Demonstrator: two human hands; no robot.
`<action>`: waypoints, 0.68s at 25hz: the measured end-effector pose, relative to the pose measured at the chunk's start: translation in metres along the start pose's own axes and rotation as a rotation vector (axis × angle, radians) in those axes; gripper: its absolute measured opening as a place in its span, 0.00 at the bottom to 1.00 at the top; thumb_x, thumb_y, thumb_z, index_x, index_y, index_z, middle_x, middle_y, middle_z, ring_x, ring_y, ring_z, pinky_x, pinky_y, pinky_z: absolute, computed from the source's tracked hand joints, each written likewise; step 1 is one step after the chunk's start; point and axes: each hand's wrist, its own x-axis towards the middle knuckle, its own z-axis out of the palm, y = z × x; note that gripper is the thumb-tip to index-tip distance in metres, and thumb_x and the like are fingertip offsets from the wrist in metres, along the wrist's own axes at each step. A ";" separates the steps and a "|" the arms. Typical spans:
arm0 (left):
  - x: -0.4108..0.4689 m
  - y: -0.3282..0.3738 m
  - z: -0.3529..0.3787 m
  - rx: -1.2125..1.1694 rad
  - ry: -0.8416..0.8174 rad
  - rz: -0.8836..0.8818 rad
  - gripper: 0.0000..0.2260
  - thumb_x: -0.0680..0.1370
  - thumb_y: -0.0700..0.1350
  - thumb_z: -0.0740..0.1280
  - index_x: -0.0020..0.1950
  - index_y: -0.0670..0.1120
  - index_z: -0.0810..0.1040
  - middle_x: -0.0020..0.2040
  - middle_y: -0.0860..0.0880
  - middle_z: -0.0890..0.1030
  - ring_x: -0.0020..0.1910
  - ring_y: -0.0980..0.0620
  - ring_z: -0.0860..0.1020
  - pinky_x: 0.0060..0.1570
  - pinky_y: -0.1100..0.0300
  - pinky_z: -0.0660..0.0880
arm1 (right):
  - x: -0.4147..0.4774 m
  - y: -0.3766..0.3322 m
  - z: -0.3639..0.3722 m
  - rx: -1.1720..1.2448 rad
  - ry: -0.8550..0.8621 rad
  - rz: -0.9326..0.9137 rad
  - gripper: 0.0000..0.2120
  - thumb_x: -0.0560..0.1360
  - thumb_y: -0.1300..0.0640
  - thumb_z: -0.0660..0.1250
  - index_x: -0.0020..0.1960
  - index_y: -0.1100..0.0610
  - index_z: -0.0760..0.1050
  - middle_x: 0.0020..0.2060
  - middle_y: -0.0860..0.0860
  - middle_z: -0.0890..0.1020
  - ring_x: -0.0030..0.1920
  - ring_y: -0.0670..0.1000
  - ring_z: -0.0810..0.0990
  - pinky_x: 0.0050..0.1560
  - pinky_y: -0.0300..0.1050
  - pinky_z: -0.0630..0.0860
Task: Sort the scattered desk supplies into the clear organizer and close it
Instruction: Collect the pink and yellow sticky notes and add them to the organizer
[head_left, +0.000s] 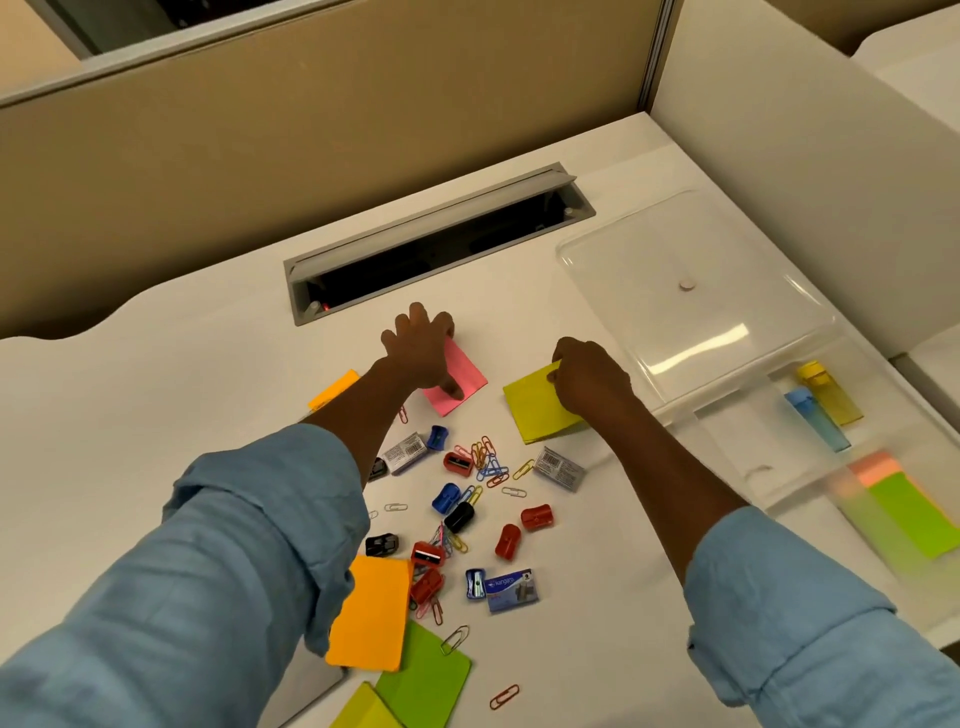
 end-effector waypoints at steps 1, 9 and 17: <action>-0.001 -0.001 -0.001 -0.004 0.005 -0.011 0.38 0.57 0.59 0.79 0.62 0.50 0.68 0.62 0.44 0.65 0.62 0.42 0.66 0.60 0.46 0.64 | -0.002 0.002 -0.003 0.100 0.031 -0.035 0.09 0.76 0.62 0.61 0.56 0.60 0.73 0.55 0.59 0.78 0.55 0.59 0.76 0.52 0.47 0.70; -0.044 -0.001 -0.039 -0.544 0.167 -0.021 0.08 0.75 0.36 0.64 0.51 0.43 0.80 0.55 0.44 0.79 0.53 0.43 0.75 0.43 0.56 0.69 | -0.037 0.016 -0.036 0.673 0.261 -0.055 0.07 0.77 0.63 0.61 0.51 0.61 0.77 0.49 0.57 0.81 0.47 0.52 0.75 0.42 0.38 0.64; -0.155 0.043 -0.062 -1.197 0.148 -0.121 0.11 0.79 0.35 0.57 0.49 0.45 0.77 0.53 0.42 0.77 0.50 0.44 0.75 0.47 0.51 0.72 | -0.100 0.006 -0.060 0.970 0.148 -0.157 0.05 0.78 0.58 0.62 0.53 0.52 0.75 0.51 0.50 0.78 0.51 0.51 0.75 0.42 0.42 0.73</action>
